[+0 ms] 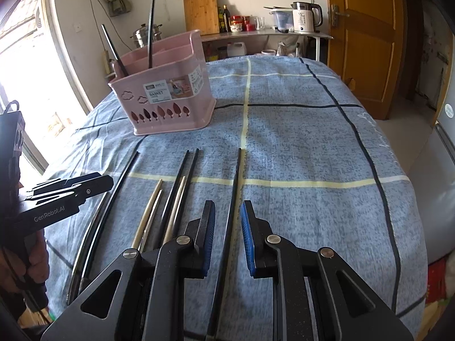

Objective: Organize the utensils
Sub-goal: 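Move both open tools back down to the chopsticks on the table, then close the left tool on a black chopstick while the right tool grasps another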

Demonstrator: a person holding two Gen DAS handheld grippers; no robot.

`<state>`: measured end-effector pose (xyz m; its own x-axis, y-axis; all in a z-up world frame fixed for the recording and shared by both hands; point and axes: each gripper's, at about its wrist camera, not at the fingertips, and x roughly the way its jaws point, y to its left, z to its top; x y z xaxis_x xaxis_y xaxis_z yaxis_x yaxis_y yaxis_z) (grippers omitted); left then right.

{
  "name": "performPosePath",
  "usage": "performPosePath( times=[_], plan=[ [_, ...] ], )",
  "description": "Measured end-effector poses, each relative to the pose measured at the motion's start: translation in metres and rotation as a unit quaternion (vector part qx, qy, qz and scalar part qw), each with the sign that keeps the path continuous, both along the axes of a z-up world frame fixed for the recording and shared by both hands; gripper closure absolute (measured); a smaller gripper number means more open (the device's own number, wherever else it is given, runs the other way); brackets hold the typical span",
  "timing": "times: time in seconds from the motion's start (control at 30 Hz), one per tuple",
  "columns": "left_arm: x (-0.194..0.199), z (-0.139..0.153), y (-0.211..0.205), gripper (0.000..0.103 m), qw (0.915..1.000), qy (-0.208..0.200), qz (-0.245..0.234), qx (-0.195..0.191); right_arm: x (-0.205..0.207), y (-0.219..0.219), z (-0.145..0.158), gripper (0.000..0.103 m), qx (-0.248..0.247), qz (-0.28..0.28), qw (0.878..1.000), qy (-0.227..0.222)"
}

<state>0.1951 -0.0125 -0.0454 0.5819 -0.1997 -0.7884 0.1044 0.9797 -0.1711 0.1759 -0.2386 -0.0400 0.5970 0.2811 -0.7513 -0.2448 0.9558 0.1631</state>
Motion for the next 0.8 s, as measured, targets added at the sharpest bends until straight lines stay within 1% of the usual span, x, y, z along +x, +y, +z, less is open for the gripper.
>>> performPosePath(
  times=[0.1, 0.23, 0.4, 0.57, 0.6, 0.63, 0.67, 0.7, 0.73, 0.8],
  plan=[
    [0.011, -0.006, -0.005, 0.075, 0.9998, 0.017, -0.001, 0.006, 0.013, 0.002, -0.006, 0.083, -0.006, 0.000, 1.000, 0.011],
    [0.019, -0.013, -0.008, 0.076, 0.9995, 0.031, -0.001, 0.007, 0.027, 0.005, -0.013, 0.083, -0.012, 0.002, 1.000, 0.025],
    [0.023, -0.014, -0.012, 0.077, 0.9994, 0.029, -0.001, 0.019, 0.037, 0.012, -0.021, 0.083, -0.026, 0.009, 0.999, 0.040],
    [0.027, -0.015, -0.019, 0.080, 0.9987, 0.027, -0.005, 0.043, 0.045, 0.017, -0.022, 0.084, -0.032, 0.006, 0.998, 0.047],
    [0.027, -0.015, -0.021, 0.081, 0.9984, 0.027, -0.007, 0.049, 0.047, 0.019, -0.022, 0.086, -0.037, 0.005, 0.998, 0.048],
    [0.028, -0.015, -0.023, 0.085, 0.9982, 0.025, -0.007, 0.054, 0.048, 0.021, -0.022, 0.088, -0.044, 0.004, 0.998, 0.049],
    [0.028, -0.015, -0.023, 0.087, 0.9981, 0.024, -0.008, 0.055, 0.048, 0.022, -0.022, 0.093, -0.053, 0.004, 0.997, 0.048],
    [0.027, -0.015, -0.024, 0.092, 0.9982, 0.024, -0.008, 0.055, 0.049, 0.023, -0.022, 0.097, -0.057, 0.006, 0.997, 0.048],
    [0.029, -0.015, -0.026, 0.095, 0.9982, 0.025, -0.009, 0.053, 0.050, 0.023, -0.022, 0.097, -0.057, 0.006, 0.997, 0.050],
    [0.031, -0.015, -0.026, 0.097, 0.9983, 0.028, -0.010, 0.050, 0.051, 0.023, -0.021, 0.097, -0.055, 0.007, 0.997, 0.053]
  ],
)
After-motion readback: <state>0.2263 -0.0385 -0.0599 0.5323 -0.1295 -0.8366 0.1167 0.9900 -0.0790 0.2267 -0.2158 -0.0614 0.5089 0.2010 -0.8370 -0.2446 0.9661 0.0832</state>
